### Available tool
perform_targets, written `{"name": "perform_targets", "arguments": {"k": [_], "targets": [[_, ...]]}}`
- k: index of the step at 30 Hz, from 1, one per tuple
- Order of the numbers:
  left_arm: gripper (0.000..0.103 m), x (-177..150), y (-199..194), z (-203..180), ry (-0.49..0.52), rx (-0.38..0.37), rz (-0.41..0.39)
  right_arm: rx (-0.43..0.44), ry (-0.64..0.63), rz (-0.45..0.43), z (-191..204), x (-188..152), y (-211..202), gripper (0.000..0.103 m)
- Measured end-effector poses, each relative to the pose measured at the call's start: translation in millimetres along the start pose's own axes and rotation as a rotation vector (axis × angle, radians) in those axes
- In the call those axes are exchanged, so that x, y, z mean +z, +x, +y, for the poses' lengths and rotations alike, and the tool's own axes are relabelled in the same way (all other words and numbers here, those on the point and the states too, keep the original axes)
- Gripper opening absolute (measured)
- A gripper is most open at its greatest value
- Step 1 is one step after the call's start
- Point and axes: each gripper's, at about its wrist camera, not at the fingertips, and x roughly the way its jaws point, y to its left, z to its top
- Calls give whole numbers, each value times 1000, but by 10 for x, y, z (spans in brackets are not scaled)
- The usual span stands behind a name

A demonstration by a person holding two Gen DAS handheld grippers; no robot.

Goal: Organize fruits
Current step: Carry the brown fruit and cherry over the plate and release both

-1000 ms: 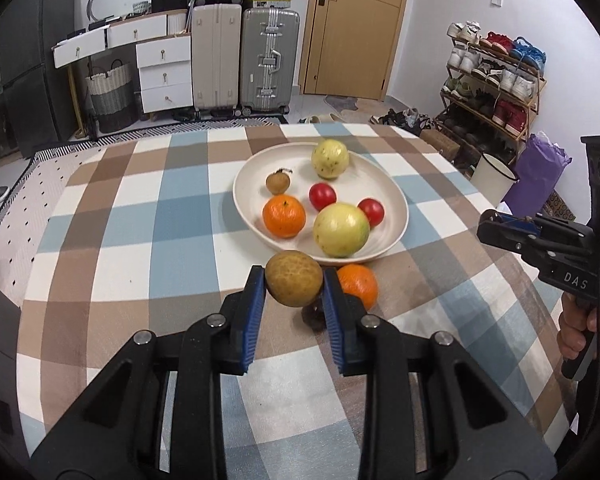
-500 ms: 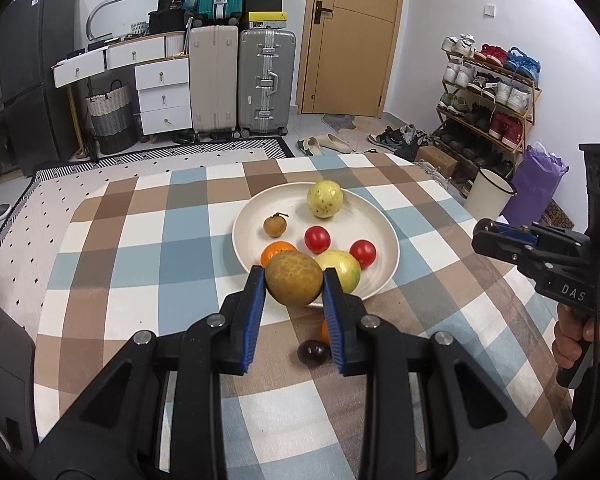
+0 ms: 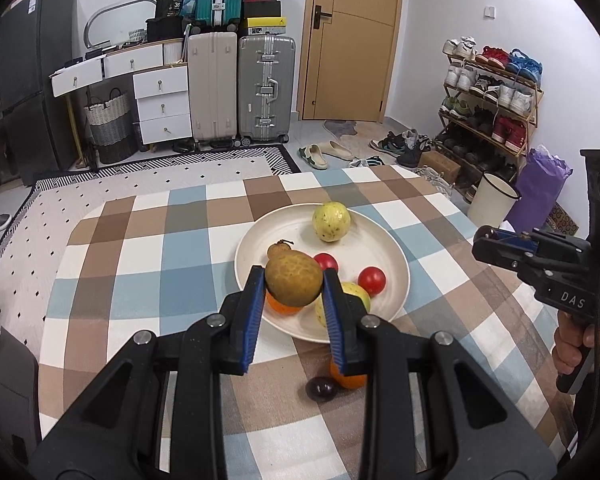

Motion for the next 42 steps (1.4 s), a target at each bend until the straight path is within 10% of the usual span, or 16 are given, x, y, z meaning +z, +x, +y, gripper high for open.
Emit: {"name": "perform_targets", "arguments": {"k": [42], "targets": [[26, 52, 1401, 331, 11, 43, 151, 18, 43, 112, -369, 225, 1291, 26]]}}
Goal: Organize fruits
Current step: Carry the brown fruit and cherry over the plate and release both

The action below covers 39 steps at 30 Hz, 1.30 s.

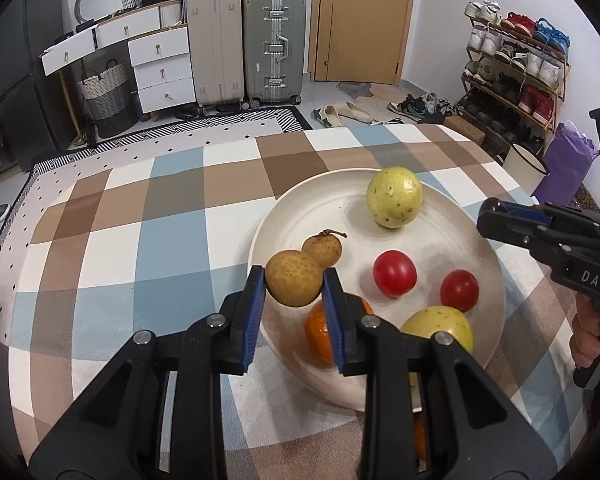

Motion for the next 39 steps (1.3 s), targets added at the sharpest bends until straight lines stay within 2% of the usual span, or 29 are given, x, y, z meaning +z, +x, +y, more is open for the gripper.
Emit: {"name": "perform_targets", "arguments": {"k": [11, 19, 21, 22, 23, 24, 25, 26, 28, 30, 31, 34, 39], "targets": [[26, 63, 157, -24, 5, 4, 9, -7, -19, 40, -13, 4, 233, 26], [26, 67, 91, -37, 0, 11, 2, -7, -22, 52, -8, 13, 235, 27], [27, 65, 39, -54, -6, 10, -10, -21, -25, 45, -1, 24, 207, 41], [28, 60, 13, -54, -11, 6, -13, -25, -24, 42, -4, 27, 182, 44], [31, 58, -23, -52, -17, -1, -17, -29, -19, 36, -9, 28, 148, 48], [41, 54, -67, -46, -25, -9, -22, -32, -13, 27, -15, 27, 104, 50], [54, 44, -137, -32, -37, -15, -34, -35, -7, 19, -22, 24, 54, 52], [61, 37, -192, -24, -45, -15, -43, -37, -4, 13, -28, 18, 8, 58], [89, 5, -344, -7, -61, -3, -70, -20, 4, 10, -34, -9, -97, 69], [99, -43, -517, 14, -87, -2, -109, -6, 18, 2, -34, -49, -211, 86], [103, -64, -590, 21, -99, -4, -119, -11, 20, -3, -25, -68, -258, 90], [102, -157, -792, 34, -122, -11, -134, -12, 29, -9, 5, -127, -402, 100], [102, -319, -1043, 9, -107, 18, -135, -9, 10, -48, 83, -229, -659, 103]]}}
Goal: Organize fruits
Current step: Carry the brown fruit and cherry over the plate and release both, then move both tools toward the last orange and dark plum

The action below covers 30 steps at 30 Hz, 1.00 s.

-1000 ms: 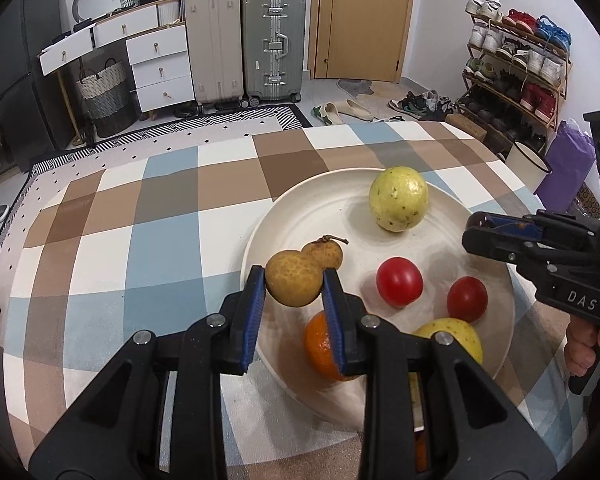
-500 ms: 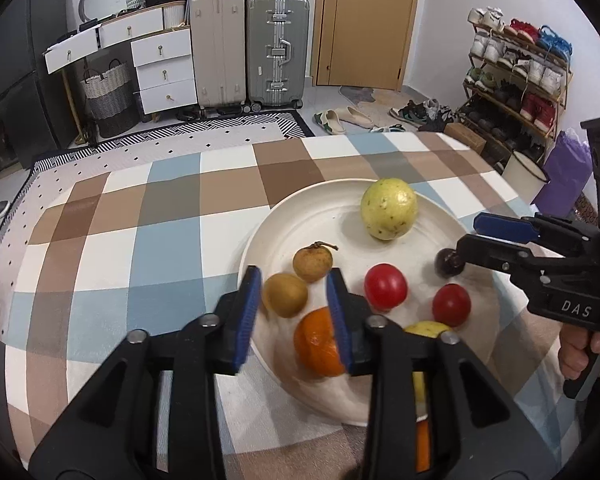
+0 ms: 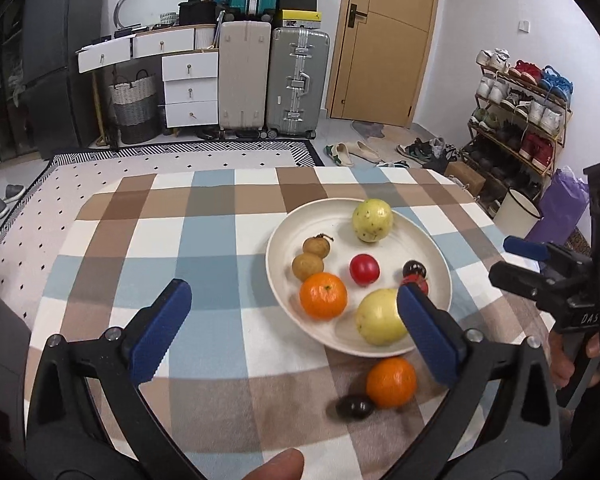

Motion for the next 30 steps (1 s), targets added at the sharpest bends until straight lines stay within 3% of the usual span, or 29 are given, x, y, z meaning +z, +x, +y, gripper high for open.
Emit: {"name": "perform_targets", "arguments": {"k": [15, 30], "targets": [[103, -309, -514, -9, 19, 45, -15, -23, -31, 49, 206, -296, -232, 103], [103, -622, -431, 41, 3, 32, 42, 6, 18, 162, 289, -611, -37, 103]]}}
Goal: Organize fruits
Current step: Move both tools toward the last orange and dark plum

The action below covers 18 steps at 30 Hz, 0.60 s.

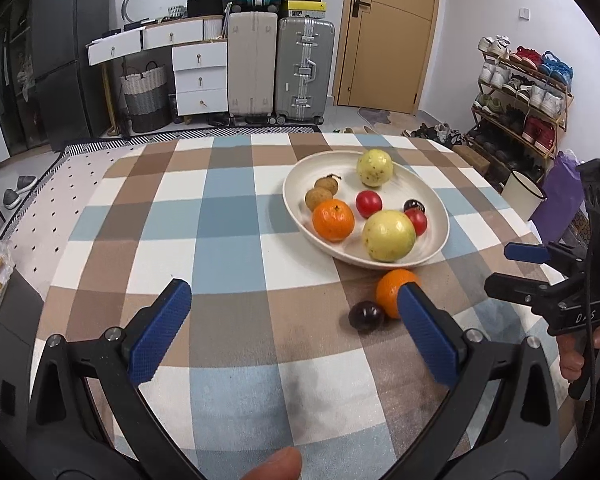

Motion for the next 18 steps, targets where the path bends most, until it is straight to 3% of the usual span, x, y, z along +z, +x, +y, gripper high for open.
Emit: {"name": "perform_targets", "arguments": {"k": [18], "targets": [[102, -262, 372, 8, 10, 2, 100, 45, -57, 38, 316, -3, 371, 101]]}}
